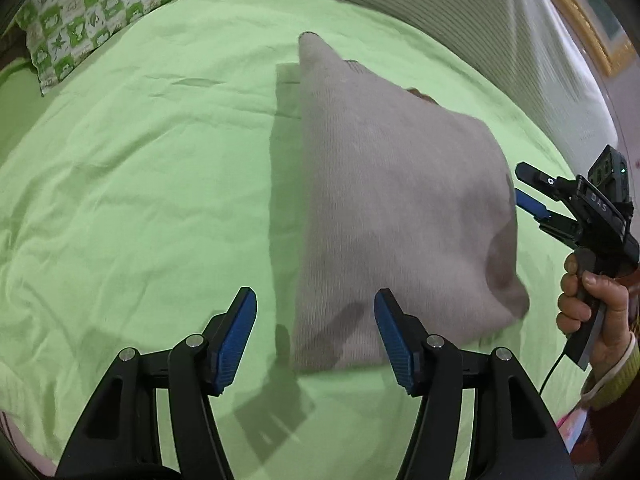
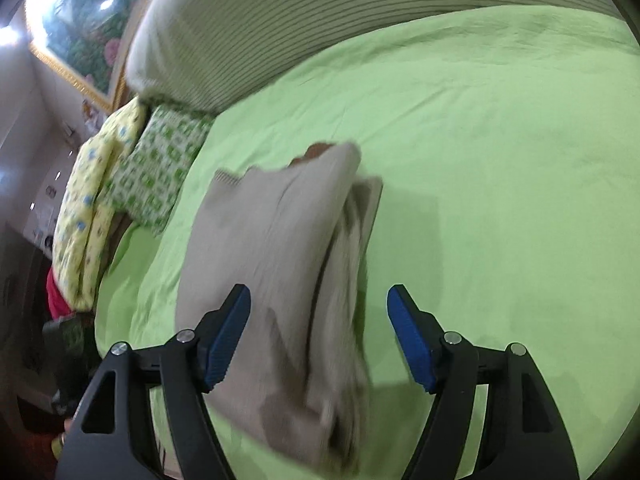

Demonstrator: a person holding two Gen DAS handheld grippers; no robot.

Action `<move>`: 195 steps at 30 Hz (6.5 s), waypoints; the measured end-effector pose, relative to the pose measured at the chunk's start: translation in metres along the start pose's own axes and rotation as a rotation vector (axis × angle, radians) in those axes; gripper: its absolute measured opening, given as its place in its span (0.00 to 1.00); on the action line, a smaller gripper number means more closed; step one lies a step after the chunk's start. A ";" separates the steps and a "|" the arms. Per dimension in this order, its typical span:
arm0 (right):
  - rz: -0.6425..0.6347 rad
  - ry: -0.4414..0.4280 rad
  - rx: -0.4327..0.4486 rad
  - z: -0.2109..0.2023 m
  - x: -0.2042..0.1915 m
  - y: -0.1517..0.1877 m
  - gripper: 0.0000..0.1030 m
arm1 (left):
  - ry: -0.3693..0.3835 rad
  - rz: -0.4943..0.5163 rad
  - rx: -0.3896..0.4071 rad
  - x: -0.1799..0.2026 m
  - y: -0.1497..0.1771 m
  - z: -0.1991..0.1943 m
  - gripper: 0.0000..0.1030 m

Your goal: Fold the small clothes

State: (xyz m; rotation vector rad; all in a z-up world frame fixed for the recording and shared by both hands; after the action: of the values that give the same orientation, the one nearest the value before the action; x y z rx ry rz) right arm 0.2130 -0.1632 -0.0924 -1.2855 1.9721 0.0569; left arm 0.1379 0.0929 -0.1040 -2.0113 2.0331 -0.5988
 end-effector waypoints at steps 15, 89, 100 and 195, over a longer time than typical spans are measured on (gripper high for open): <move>-0.185 -0.055 0.013 0.044 -0.050 -0.058 0.12 | -0.023 -0.024 -0.032 0.007 -0.023 0.036 0.69; -0.449 0.131 0.192 -0.089 -0.069 0.075 0.85 | -0.054 0.115 0.241 0.072 0.013 -0.082 0.86; -0.548 0.066 0.272 -0.110 -0.068 0.078 1.00 | -0.413 0.178 0.388 0.091 0.031 -0.103 0.97; -0.487 0.160 0.128 -0.029 -0.047 0.105 1.00 | -0.293 0.145 0.156 0.066 0.035 -0.018 0.97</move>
State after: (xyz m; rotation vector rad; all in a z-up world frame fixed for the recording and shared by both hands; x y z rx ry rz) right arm 0.1221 -0.0877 -0.0801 -1.6878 1.7052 -0.4137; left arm 0.0964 0.0287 -0.0947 -1.7308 1.8744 -0.3928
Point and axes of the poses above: each gripper's, at about its wrist camera, not at the fingertips, and z roughly the way its jaws point, x to its right, y to its underside, the point moved 5 cm from there along z, roughly the way its jaws point, and after that the axes turned 9 degrees about z, right-handed, at the moved point
